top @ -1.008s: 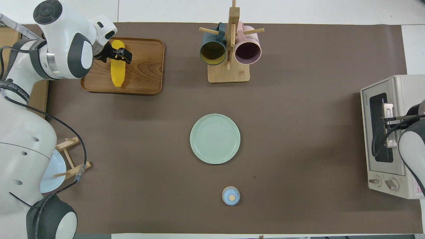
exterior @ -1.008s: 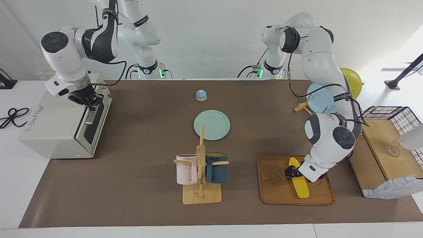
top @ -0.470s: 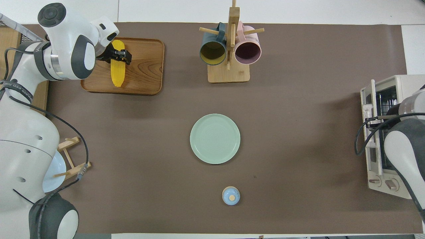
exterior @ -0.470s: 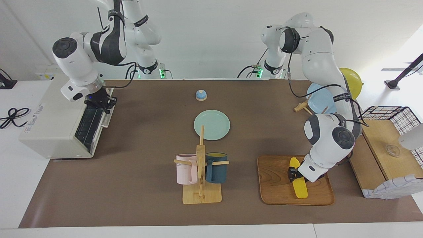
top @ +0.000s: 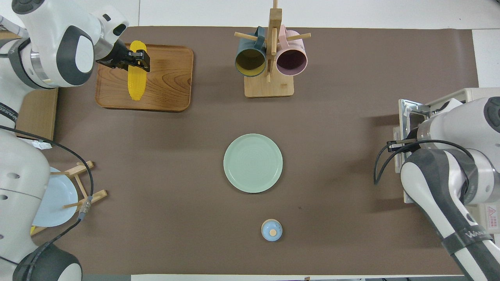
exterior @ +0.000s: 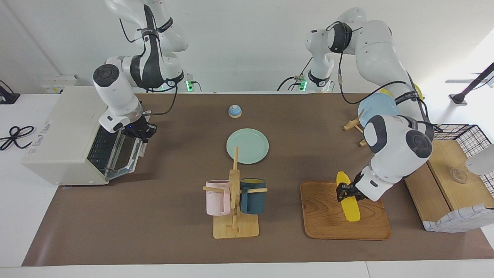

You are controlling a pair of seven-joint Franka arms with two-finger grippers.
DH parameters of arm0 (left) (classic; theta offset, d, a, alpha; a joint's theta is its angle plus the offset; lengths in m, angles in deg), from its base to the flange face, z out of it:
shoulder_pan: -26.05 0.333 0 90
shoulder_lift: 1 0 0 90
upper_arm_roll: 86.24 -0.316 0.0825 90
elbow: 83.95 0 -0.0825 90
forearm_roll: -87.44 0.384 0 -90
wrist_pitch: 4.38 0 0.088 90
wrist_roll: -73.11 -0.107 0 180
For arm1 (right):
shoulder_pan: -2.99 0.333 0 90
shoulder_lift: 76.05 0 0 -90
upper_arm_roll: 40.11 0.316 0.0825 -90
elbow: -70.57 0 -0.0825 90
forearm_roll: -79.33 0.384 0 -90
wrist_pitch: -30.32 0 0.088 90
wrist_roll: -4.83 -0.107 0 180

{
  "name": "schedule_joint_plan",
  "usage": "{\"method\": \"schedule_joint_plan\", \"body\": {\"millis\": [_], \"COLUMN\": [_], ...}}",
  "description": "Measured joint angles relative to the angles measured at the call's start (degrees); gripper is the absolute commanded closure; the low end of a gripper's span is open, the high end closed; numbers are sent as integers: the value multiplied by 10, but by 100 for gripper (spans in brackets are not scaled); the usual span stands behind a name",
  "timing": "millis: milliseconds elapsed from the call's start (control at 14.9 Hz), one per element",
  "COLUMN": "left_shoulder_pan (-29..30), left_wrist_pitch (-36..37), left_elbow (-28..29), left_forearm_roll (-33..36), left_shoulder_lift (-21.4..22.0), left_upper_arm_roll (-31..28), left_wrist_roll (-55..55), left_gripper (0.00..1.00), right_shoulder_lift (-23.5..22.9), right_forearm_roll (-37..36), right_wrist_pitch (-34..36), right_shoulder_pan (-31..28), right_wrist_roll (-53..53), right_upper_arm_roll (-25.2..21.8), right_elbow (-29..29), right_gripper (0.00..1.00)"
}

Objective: Put corn in oven

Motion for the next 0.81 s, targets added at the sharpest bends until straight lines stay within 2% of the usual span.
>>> {"method": "schedule_joint_plan", "body": {"millis": [134,336,470,605,806], "left_shoulder_pan": [-26,-89,-132,-171,-225], "left_wrist_pitch": [31,34,27,-13,-119], "left_elbow": [31,136,199,242,314], "left_forearm_roll": [-1,-1,-1,-1,-1], "left_shoulder_lift": [56,151,199,222,237], "left_upper_arm_roll": [2,3,4,4,5], "left_wrist_roll": [52,138,188,231,269], "left_gripper": [100,100,100,100,100], "right_shoulder_lift": [-13,-23,-29,-37,-56], "right_forearm_roll": [0,0,0,0,1], "right_wrist_pitch": [-42,-68,-77,-90,-115], "right_shoulder_pan": [8,11,12,13,13], "right_wrist_roll": [-8,-16,-16,-18,-25], "right_upper_arm_roll": [1,1,1,1,0], "right_elbow": [21,32,35,40,46], "right_gripper": [100,100,100,100,100]}}
